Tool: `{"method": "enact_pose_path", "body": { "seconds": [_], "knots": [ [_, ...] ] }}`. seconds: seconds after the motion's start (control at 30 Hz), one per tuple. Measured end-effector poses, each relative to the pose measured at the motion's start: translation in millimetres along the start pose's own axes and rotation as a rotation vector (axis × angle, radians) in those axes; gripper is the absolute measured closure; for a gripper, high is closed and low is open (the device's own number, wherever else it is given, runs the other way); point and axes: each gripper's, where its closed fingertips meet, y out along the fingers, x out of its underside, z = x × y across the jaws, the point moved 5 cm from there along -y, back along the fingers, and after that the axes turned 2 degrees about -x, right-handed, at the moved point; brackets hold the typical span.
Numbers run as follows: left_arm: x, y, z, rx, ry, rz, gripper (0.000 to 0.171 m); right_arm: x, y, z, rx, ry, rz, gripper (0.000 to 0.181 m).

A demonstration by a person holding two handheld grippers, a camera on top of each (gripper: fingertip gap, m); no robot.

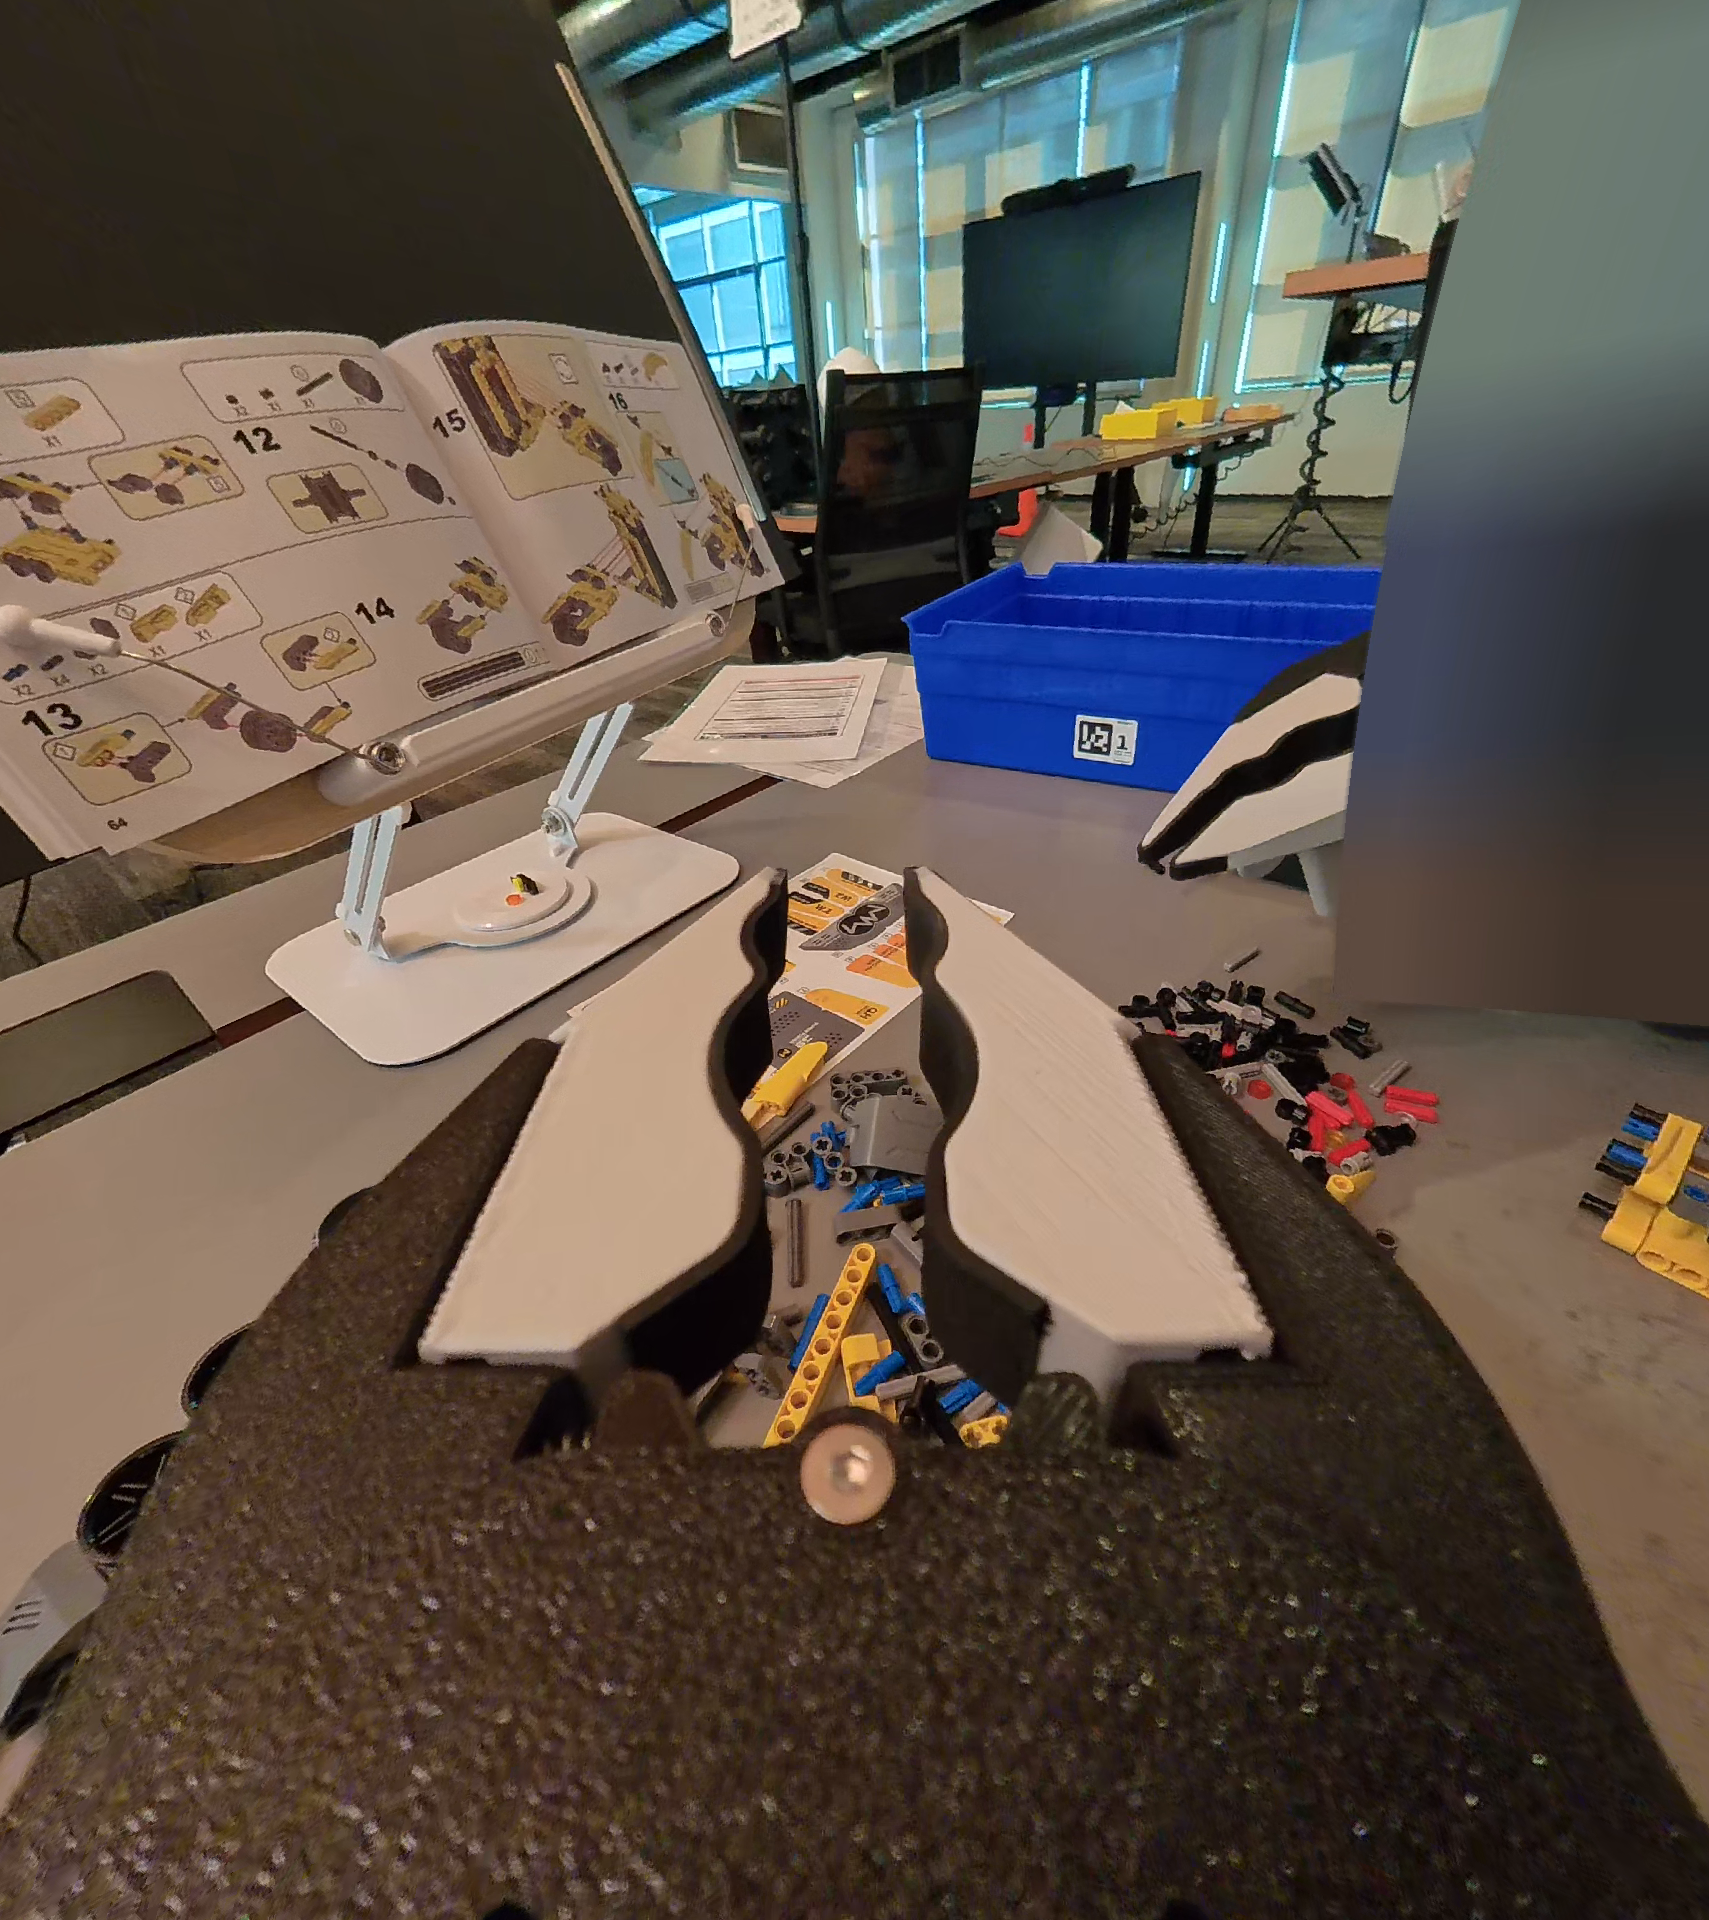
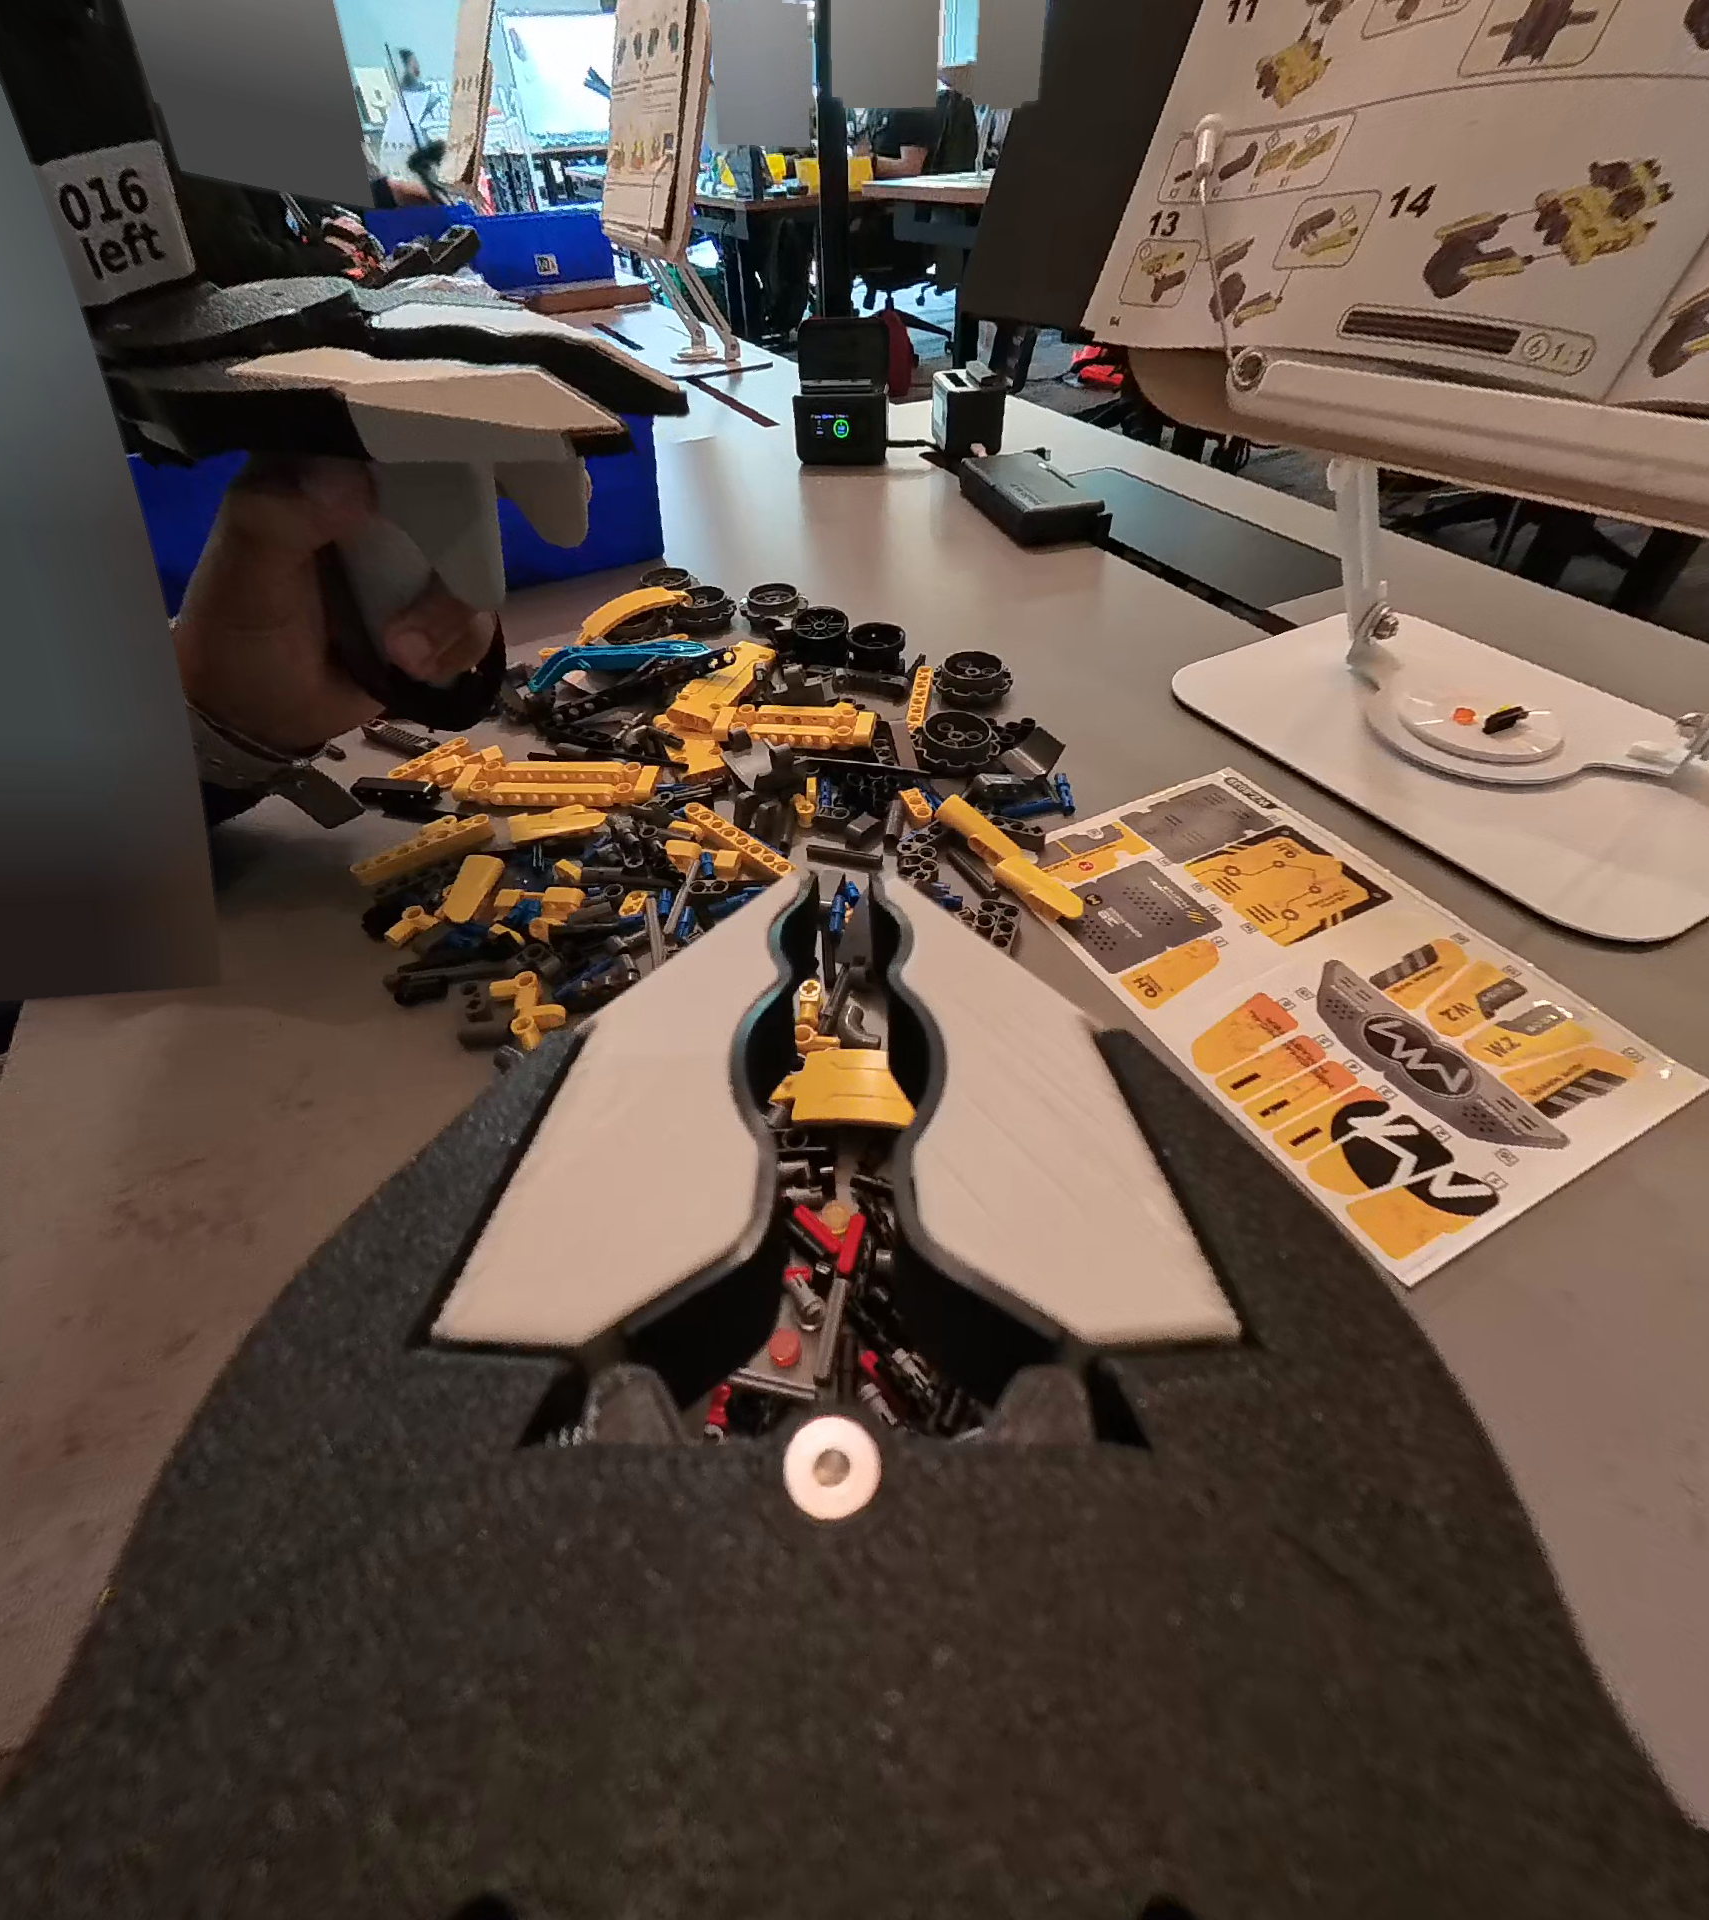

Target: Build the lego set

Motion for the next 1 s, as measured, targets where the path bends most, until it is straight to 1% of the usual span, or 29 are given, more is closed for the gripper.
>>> {"method": "enact_pose_path", "body": {
  "seconds": [0.23,0.37,0.43,0.53,0.73,0.87,0.9,0.97,1.0],
  "knots": [
    [1,0,-1,0.0,-0.009,-0.003,0.15,2,2,-3,-0.023,0.01,-0.007,0.172],
    [1,1,-1,-0.003,-0.005,-0.006,0.15,4,5,-7,-0.033,-0.005,-0.035,0.172],
    [1,0,-2,-0.008,-0.003,-0.01,0.15,6,7,-9,-0.039,-0.015,-0.052,0.169],
    [1,-2,-7,-0.041,-0.002,-0.01,0.15,8,10,-13,-0.047,-0.03,-0.07,0.165],
    [-6,-13,-21,-0.089,-0.042,0.027,0.15,8,12,-18,-0.048,-0.054,-0.081,0.164],
    [-12,-26,-32,-0.167,-0.011,0.06,0.15,7,11,-20,-0.051,-0.057,-0.076,0.165],
    [-12,-27,-34,-0.181,-0.003,0.063,0.15,7,11,-20,-0.055,-0.056,-0.077,0.165],
    [-7,-27,-36,-0.187,-0.009,0.031,0.15,5,10,-23,-0.067,-0.062,-0.072,0.178],
    [-6,-26,-37,-0.185,-0.014,0.019,0.15,5,10,-24,-0.069,-0.068,-0.067,0.181]
  ]
}}
